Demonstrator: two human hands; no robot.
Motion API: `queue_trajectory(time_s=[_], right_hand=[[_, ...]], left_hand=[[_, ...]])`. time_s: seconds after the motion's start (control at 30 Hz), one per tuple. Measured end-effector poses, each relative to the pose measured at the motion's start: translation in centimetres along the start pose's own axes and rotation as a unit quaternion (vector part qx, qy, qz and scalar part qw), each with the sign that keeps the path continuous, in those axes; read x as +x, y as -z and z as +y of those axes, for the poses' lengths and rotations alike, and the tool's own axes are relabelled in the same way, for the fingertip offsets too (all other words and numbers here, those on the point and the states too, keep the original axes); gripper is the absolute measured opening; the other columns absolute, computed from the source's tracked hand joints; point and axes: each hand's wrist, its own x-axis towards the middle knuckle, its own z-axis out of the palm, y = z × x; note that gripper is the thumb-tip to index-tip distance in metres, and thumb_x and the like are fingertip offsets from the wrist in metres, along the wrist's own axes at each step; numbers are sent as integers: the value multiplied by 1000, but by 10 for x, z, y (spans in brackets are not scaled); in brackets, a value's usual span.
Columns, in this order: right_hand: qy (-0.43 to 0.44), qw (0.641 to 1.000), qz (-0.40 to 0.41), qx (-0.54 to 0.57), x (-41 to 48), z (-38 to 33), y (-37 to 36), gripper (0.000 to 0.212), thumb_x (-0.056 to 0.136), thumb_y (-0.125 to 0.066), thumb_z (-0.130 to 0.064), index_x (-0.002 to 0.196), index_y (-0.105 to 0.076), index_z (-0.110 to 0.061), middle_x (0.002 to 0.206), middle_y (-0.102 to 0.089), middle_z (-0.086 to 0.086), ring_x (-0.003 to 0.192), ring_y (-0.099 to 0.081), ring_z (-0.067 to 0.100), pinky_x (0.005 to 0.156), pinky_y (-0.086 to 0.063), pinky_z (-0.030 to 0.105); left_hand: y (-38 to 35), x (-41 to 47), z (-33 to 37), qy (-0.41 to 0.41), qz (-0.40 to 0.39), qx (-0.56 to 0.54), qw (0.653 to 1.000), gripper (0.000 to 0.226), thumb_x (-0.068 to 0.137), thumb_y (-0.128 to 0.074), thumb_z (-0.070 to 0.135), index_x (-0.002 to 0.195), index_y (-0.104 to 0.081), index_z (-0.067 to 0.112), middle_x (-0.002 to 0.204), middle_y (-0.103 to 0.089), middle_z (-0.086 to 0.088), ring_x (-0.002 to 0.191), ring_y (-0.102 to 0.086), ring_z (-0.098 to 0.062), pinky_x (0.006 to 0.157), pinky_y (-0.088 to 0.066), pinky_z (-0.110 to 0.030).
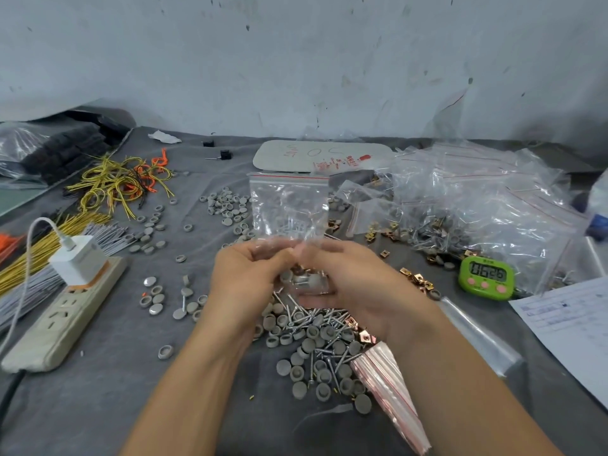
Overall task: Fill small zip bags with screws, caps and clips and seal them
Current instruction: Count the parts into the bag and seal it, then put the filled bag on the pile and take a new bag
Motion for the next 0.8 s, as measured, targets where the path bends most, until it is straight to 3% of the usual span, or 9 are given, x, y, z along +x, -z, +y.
queue_trajectory(time_s=[0.03, 0.1, 0.2, 0.27, 0.33, 0.4, 0.63, 0.7, 0.8], right_hand=[[7, 1000, -9, 8, 2, 3, -5, 34, 98, -69, -15, 130, -63, -8, 113, -74, 11, 84, -78, 27, 71, -63, 31], [44, 999, 15, 13, 5, 7, -8, 24, 96, -68, -3, 120, -68, -6, 98, -77, 11, 79, -78, 27, 69, -63, 31], [69, 994, 80, 23, 7, 5, -1, 14, 90, -71, 6, 89, -75, -8, 73, -76, 5, 69, -76, 20, 62, -61, 29], [64, 992, 107, 12, 7, 2, 7, 12, 87, -73, 1, 80, -75, -8, 66, -72, 7, 58, -69, 19, 52, -55, 25], [61, 992, 106, -17, 4, 0, 13, 4, 88, -74, -9, 84, -76, -8, 68, -69, 8, 54, -66, 18, 54, -51, 27], [65, 992, 110, -17, 1, -1, 18, 9, 90, -74, -17, 91, -77, -9, 74, -72, 7, 57, -66, 17, 60, -51, 32], [111, 968, 222, -26, -14, -4, 62, 4, 93, -70, -13, 91, -72, -15, 67, -70, 2, 51, -63, 17, 44, -46, 25], [116, 959, 252, -50, -21, -3, 81, 12, 90, -70, -12, 81, -74, -18, 68, -73, 0, 57, -69, 19, 49, -52, 31], [98, 945, 303, -78, -34, -2, 111, 22, 84, -71, -10, 75, -78, -29, 75, -77, 4, 77, -75, 29, 70, -61, 44]], left_hand=[[0, 1, -1, -8, 31, -1, 999, 10, 85, -79, 8, 83, -82, 17, 82, -79, -6, 71, -72, -17, 58, -55, -23], [0, 2, -1, -24, 62, 9, 998, 8, 84, -81, 16, 84, -82, 24, 83, -79, -1, 74, -74, -13, 61, -55, -21], [-2, -1, 1, -18, -2, 7, 1000, 9, 84, -81, 18, 85, -82, 27, 86, -79, 1, 78, -74, -7, 62, -53, -13], [-6, -2, 2, -15, -17, 9, 1000, 12, 84, -81, 12, 82, -83, 23, 84, -79, -4, 73, -72, -11, 63, -56, -19], [-13, -3, 4, -16, 0, -1, 1000, 15, 83, -81, 6, 76, -83, 19, 77, -78, -7, 62, -67, -13, 61, -57, -24], [-25, -5, 5, -24, 10, -28, 999, 20, 84, -78, 0, 73, -82, 17, 72, -76, -7, 53, -62, -9, 54, -53, -20], [-88, -22, 4, 4, -19, -114, 993, 17, 91, -70, -5, 89, -79, 9, 74, -75, -7, 57, -65, -12, 54, -53, -20], [-108, -27, 2, 24, -35, -131, 991, 16, 93, -67, -4, 93, -78, 8, 74, -75, -6, 60, -65, -13, 56, -55, -22], [-135, -32, -6, 43, -79, -136, 987, 21, 93, -65, -6, 96, -77, 11, 81, -78, -4, 71, -70, -14, 68, -60, -26]])
